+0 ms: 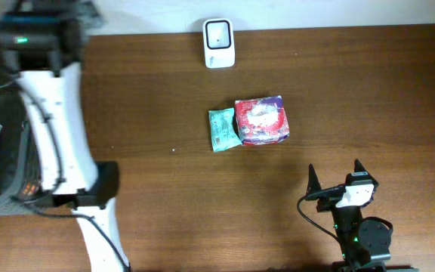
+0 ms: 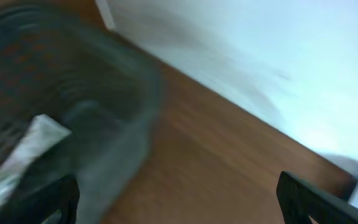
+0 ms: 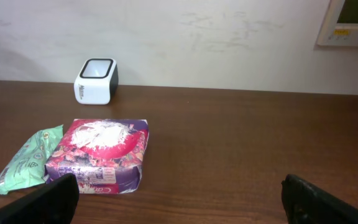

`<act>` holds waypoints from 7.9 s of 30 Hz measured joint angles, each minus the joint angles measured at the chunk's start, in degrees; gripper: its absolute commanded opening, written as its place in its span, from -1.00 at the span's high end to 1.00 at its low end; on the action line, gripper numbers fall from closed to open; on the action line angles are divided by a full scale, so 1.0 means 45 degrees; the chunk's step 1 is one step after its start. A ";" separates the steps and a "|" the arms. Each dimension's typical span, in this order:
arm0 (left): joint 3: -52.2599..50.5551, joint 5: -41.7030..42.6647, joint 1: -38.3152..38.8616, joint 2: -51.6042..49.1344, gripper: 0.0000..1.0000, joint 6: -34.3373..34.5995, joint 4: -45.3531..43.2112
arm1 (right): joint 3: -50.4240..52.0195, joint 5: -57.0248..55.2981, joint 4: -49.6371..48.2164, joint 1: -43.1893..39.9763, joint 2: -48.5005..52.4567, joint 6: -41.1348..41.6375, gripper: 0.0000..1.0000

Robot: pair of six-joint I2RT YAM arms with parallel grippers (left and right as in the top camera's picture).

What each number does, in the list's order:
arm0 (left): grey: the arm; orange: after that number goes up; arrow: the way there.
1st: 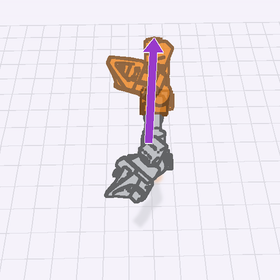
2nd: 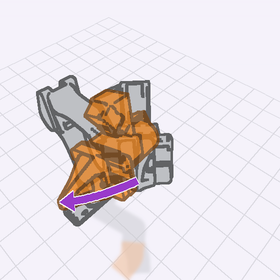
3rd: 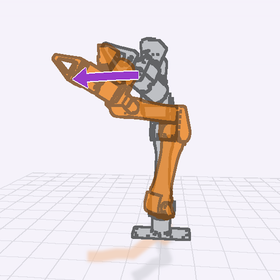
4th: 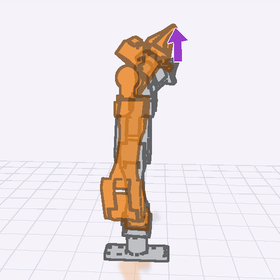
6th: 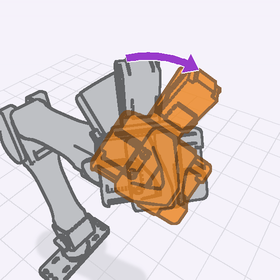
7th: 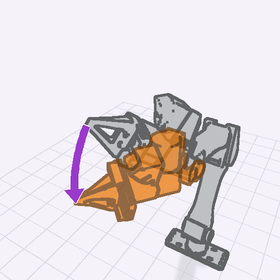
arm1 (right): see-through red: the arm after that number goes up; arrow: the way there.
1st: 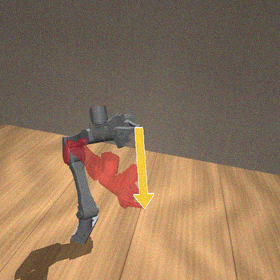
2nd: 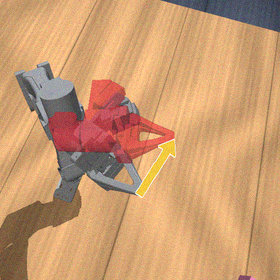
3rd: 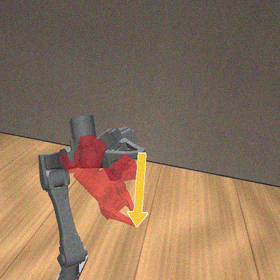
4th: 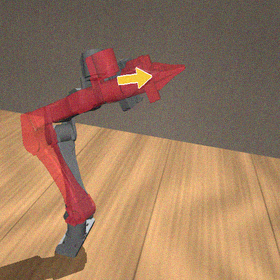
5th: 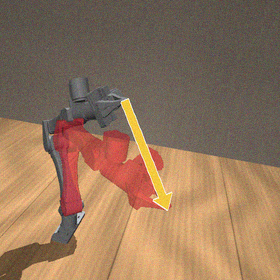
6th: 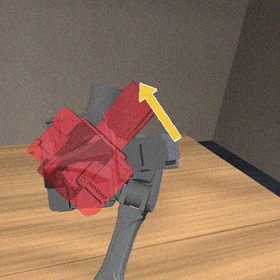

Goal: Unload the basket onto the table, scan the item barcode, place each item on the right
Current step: 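Place the green packet left of the purple pack, then withdraw, then grasp the white Pantene tube in the basket with the left gripper, then set the Pantene tube upright-lying left of the green packet, then grasp the small teal tissue pack in the basket, left gripper, then place the teal tissue pack left of the Pantene tube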

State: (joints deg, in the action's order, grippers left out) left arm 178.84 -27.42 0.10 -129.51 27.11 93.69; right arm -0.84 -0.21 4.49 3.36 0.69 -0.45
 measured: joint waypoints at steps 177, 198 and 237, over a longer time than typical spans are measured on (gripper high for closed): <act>-1.3459 0.8835 -1.0661 0.1515 -0.69 -0.8476 -0.2433 | 0.0000 0.0000 0.0000 0.0000 0.0000 0.0005 -0.97; -1.5518 1.1803 -1.0841 -0.0228 -0.73 -1.0831 -0.2307 | 0.0000 0.0000 0.0000 0.0000 0.0000 0.0000 -0.97; -0.5323 1.4508 -1.0350 -0.1127 1.00 -0.8325 -0.0874 | 0.0000 0.0000 0.0000 0.0000 0.0000 0.0000 -0.97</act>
State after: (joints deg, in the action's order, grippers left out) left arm 154.89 37.87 -46.48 -134.58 -10.35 89.76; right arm -0.84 -0.21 4.49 3.36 0.69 -0.45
